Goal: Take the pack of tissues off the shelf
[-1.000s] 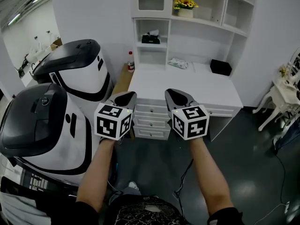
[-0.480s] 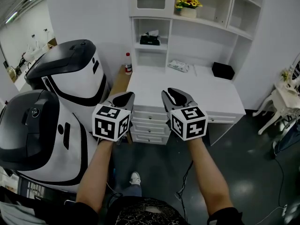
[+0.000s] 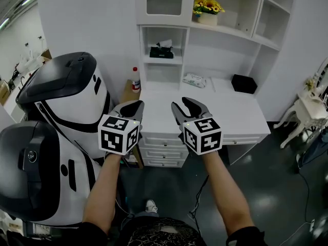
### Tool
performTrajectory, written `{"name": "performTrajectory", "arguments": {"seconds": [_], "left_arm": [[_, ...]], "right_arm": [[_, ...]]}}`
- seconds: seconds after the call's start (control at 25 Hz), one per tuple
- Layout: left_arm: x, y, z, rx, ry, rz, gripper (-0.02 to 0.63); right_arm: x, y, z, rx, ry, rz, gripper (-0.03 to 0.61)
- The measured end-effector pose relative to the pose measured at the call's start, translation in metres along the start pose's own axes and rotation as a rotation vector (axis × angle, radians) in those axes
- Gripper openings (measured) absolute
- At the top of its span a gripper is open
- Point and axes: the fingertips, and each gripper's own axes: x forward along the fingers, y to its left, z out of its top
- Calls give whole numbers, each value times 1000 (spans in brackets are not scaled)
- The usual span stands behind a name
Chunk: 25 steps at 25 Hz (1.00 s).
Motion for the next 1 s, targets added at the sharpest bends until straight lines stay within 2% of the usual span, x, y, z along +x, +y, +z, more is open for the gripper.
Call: {"name": "performTrajectory", "arguments": {"seconds": [0.16, 0.36, 0.72, 1.0], "left_arm": [[20, 31, 3, -4, 1, -13, 6], [42, 63, 2, -9, 5, -26, 6], [73, 106, -1, -3, 9, -56, 6], [91, 118, -3, -4, 15, -71, 6]], "right_arm": [[34, -7, 9, -8, 2, -23, 194], [72, -13, 12, -17, 18, -37, 225], [123, -23, 18, -14, 22, -61, 263], [143, -33, 21, -23, 28, -80, 270]]}}
